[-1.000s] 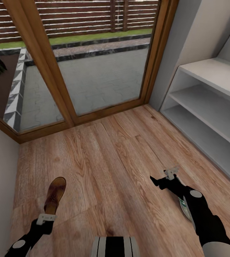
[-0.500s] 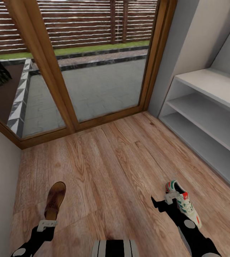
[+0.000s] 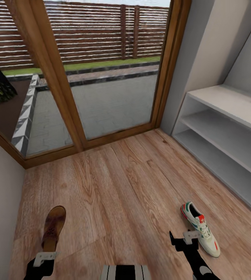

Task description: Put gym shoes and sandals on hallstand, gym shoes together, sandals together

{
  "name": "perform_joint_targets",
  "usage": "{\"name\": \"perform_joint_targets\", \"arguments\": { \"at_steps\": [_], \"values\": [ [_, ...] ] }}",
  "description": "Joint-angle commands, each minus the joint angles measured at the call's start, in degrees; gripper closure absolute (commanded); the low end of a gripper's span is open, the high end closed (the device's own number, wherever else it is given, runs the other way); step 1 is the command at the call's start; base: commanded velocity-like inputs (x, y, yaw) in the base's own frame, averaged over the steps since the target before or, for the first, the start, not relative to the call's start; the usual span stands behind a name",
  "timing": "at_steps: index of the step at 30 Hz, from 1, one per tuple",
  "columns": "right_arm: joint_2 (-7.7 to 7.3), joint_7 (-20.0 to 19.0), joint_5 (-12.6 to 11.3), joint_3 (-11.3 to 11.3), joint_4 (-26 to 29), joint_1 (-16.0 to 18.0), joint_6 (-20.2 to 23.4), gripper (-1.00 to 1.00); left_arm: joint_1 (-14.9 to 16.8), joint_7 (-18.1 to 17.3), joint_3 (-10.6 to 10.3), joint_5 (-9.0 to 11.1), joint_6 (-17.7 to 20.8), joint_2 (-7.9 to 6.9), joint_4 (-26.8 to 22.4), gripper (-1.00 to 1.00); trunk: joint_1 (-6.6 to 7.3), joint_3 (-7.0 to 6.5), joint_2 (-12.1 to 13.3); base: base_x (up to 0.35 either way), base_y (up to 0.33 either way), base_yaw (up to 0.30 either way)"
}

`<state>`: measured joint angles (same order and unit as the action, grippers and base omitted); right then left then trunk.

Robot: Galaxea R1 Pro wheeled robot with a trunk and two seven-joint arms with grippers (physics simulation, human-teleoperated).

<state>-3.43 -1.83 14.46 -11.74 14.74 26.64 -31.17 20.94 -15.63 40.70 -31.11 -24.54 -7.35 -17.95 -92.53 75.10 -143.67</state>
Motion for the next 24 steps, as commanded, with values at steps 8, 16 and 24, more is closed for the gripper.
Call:
{"name": "perform_joint_targets", "arguments": {
  "at_steps": [8, 16, 24],
  "values": [
    [1.25, 1.1, 0.7, -0.5, -4.6, 0.0, -0.6, -1.0, -0.5, -0.1, 0.4, -0.1, -0.3, 0.14, 0.0, 1.0, 0.21, -1.74, 0.1, 0.0, 0.0, 0.0],
    [1.44, 1.2, 0.7, -0.5, -5.6, 0.0, -0.6, -1.0, -0.5, -0.1, 0.4, -0.1, -0.3, 0.21, 0.1, 1.0, 0.42, -3.9, 0.2, 0.0, 0.0, 0.0],
    [1.42, 1.2, 0.7, -0.5, -5.8, 0.0, -0.6, -1.0, -0.6, -0.1, 0.4, -0.1, -0.3, 0.17, 1.0, 1.0, 0.63, -6.35, 0.3, 0.0, 0.0, 0.0]
  ]
}}
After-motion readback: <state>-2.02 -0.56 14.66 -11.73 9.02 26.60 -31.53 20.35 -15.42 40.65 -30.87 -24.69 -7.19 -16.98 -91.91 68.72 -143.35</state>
